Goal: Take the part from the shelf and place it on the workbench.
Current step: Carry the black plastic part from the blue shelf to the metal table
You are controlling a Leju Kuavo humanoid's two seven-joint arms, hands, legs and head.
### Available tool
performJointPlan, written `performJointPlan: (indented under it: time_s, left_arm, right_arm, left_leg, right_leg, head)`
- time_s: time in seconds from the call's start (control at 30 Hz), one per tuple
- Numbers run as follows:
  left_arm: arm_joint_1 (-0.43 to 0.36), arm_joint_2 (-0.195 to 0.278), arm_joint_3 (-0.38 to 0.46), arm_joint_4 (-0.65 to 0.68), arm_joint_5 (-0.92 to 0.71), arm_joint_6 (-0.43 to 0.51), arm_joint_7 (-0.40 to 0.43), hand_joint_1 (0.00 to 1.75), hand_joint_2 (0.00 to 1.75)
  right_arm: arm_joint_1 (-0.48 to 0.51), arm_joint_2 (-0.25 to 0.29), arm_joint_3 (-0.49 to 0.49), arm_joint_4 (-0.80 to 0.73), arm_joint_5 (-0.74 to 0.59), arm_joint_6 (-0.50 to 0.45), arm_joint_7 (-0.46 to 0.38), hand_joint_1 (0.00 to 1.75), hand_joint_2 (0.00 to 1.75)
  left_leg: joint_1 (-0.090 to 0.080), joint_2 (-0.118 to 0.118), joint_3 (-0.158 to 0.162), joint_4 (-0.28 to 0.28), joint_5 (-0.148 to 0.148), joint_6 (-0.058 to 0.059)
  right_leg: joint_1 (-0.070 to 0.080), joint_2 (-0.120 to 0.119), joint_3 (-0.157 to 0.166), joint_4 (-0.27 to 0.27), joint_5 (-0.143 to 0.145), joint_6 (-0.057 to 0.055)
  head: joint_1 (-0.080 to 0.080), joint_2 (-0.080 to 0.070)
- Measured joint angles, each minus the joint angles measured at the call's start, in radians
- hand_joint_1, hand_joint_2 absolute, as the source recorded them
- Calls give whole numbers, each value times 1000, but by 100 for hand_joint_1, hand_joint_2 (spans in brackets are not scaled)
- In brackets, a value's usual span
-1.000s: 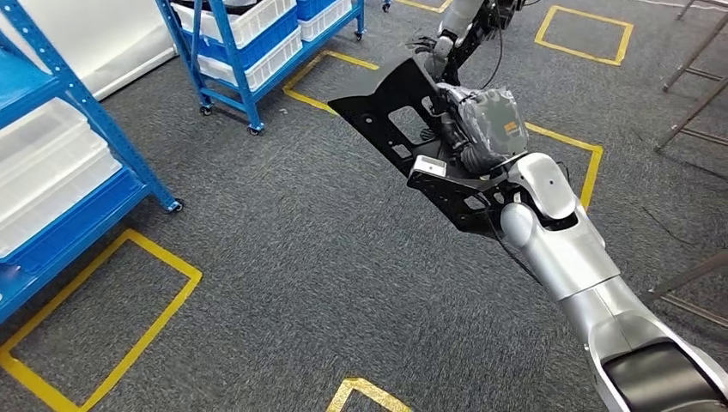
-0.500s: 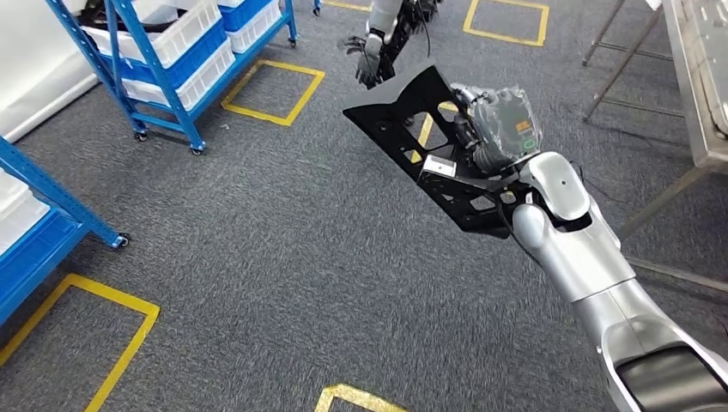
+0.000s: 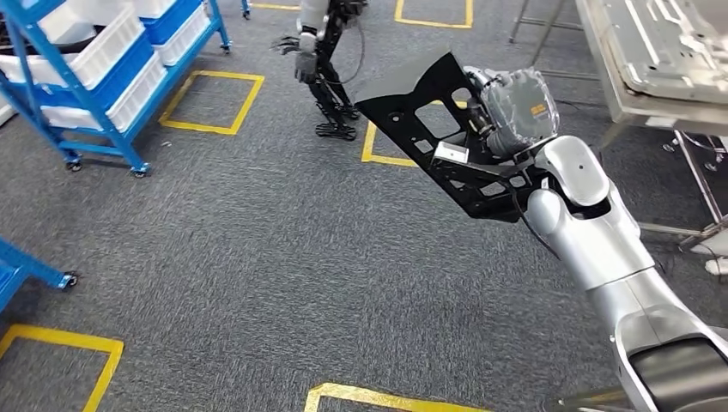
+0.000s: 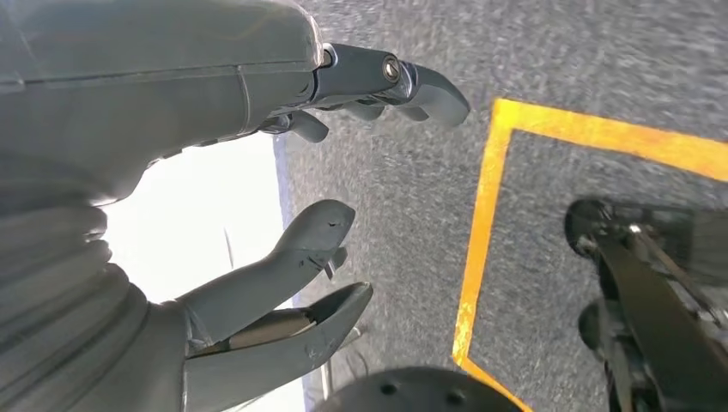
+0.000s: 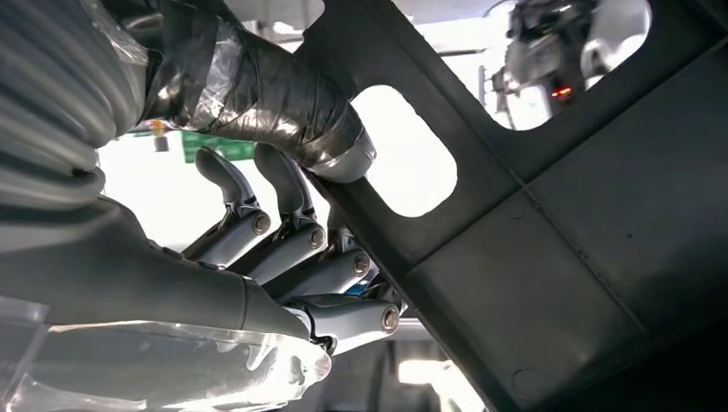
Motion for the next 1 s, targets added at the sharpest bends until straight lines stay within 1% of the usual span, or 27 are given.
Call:
performJointPlan:
  time_s: [0.07,0.13,0.17,0.2,0.23,0.3,0.33,0.37,0.4,0.43,0.47,0.5,0.53,0.57,0.6,0.63,0.67,0.7,0.73,0.77,0.8,0.83,0.87,0.9,0.93,0.97,1.0]
  left_arm:
    - [-2,0,0,0,0,0,0,0,175]
    - [-3,0,0,0,0,0,0,0,175]
    - [-4,-1,0,0,0,0,0,0,175]
    - [-4,-1,0,0,0,0,0,0,175]
    - [-4,-2,0,0,0,1,1,0,175]
    - [-1,-3,0,0,0,1,1,0,175]
    - [1,-3,0,0,0,2,1,0,175]
    - [1,-3,0,0,0,2,2,0,175]
    - [2,-3,0,0,0,2,2,0,175]
    - [2,-2,1,0,0,2,2,0,175]
    - [2,-2,1,0,0,2,2,0,175]
    - [2,-1,1,0,0,2,2,0,175]
    - [2,-1,1,0,0,2,2,0,175]
    - [1,0,2,0,-1,2,2,0,175]
    - [0,0,2,0,-1,2,3,0,175]
    - [-1,0,2,0,-2,2,4,0,175]
    - [-1,-1,2,0,-2,2,5,0,175]
    - [-1,-1,2,0,-2,1,6,0,175]
    - [0,-1,2,0,-3,1,7,0,175]
    - [2,-1,2,0,-3,0,8,0,175]
    - [3,-1,3,0,-3,0,9,0,175]
    - [3,-1,3,0,-3,0,9,0,175]
    - [2,-1,4,0,-3,0,9,0,175]
    - [2,-1,4,0,-3,0,9,0,175]
    - [1,-1,5,0,-3,0,9,0,175]
    - [1,-1,5,0,-3,0,10,0,175]
    - [1,-1,6,0,-4,0,10,0,175]
  right_arm:
    - [-8,-3,0,0,1,3,2,175,175]
    - [-10,-4,0,0,1,4,2,175,175]
    - [-13,-5,0,-1,1,7,3,175,175]
    - [-22,-6,0,-1,2,12,5,175,175]
    - [-32,-7,0,-2,3,18,7,175,175]
    - [-51,-8,0,-3,8,31,12,175,175]
    - [-54,-8,1,-3,9,35,13,175,175]
    - [-57,-9,1,-2,10,37,13,175,175]
    - [-62,-9,1,-2,11,38,13,175,175]
    - [-67,-10,1,-2,11,38,13,175,175]
    - [-73,-10,1,-2,11,38,13,175,175]
    - [-77,-10,1,-2,12,39,13,175,175]
    - [-80,-11,2,-1,12,41,14,175,175]
    - [-82,-13,2,-1,13,42,14,175,175]
    - [-83,-17,2,0,13,44,15,175,175]
    - [-84,-22,2,0,13,45,16,175,175]
    - [-87,-28,2,0,13,47,17,175,175]
    - [-92,-32,1,0,13,48,18,175,175]
    - [-96,-35,1,0,13,49,19,175,175]
    - [-99,-36,2,0,13,50,19,175,175]
    - [-101,-36,2,1,13,51,20,175,175]
    - [-101,-36,2,2,14,51,20,175,175]
    - [-102,-37,2,3,14,52,21,175,175]
    - [-104,-37,2,4,15,53,23,175,175]
    - [-107,-38,2,4,16,54,25,175,175]
    - [-113,-38,3,4,16,55,28,175,175]
    - [-120,-39,3,4,17,57,30,175,175]
  left_leg:
    - [-1,13,4,-1,-2,-6]
    - [-1,18,6,-2,-3,-8]
    - [0,19,6,-1,-6,-11]
    - [4,-7,-12,43,-34,-14]
    - [7,-35,-41,108,-70,-18]
    - [11,-96,-116,269,-141,-21]
    - [11,-100,-133,295,-138,-19]
    - [10,-103,-132,283,-115,-16]
    - [10,-111,-113,231,-76,-11]
    - [10,-131,-86,160,-35,-6]
    - [12,-160,-60,96,-4,-1]
    - [13,-185,-41,50,13,2]
    - [13,-202,-32,27,17,4]
    - [11,-203,-28,20,16,6]
    - [10,-190,-26,14,18,9]
    - [10,-175,-23,6,23,14]
    - [11,-161,-19,-3,28,20]
    - [12,-146,-16,-11,33,26]
    - [11,-130,-14,-15,35,30]
    - [10,-116,-14,-16,35,32]
    - [8,-99,-13,-16,33,33]
    - [8,-84,-13,-15,32,33]
    - [8,-70,-12,-14,30,32]
    - [9,-56,-11,-12,26,30]
    - [9,-43,-9,-9,22,27]
    - [6,-32,-8,-5,16,21]
    - [4,-21,-6,-2,11,15]
  right_leg:
    - [4,17,-2,1,2,-7]
    - [5,22,-3,1,1,-9]
    - [2,28,-2,-1,3,-13]
    - [0,40,0,-4,5,-20]
    - [-1,56,2,-8,7,-28]
    - [0,93,4,-10,9,-40]
    - [2,107,5,-9,9,-40]
    - [3,123,5,-8,9,-40]
    - [4,138,6,-6,9,-40]
    - [3,152,5,-4,8,-39]
    - [3,166,3,-1,8,-37]
    - [1,179,-1,1,9,-33]
    - [-2,192,-6,1,11,-28]
    - [-5,206,-11,0,15,-20]
    - [-7,219,-14,-4,19,-12]
    - [-7,212,-17,-2,18,-7]
    - [-4,188,-25,11,8,-3]
    - [0,153,-42,45,-14,-1]
    - [1,113,-67,99,-44,-1]
    - [1,88,-98,164,-74,1]
    - [-2,76,-127,223,-95,4]
    - [-5,70,-144,257,-100,8]
    - [-9,66,-143,255,-88,11]
    - [-13,58,-119,211,-60,14]
    - [-15,41,-82,142,-27,17]
    - [-11,17,-46,76,-3,16]
    - [-8,2,-20,25,12,12]
  head:
    - [0,0]
    - [0,0]
    - [0,0]
    - [0,0]
    - [0,0]
    - [0,0]
    - [0,0]
    - [0,0]
    - [0,0]
    - [0,0]
    - [0,0]
    - [0,0]
    - [0,0]
    - [0,0]
    - [0,0]
    - [0,0]
    - [1,0]
    - [2,0]
    - [3,0]
    - [4,0]
    - [3,0]
    - [3,0]
    - [3,0]
    - [3,0]
    - [3,0]
    - [3,0]
    - [3,0]
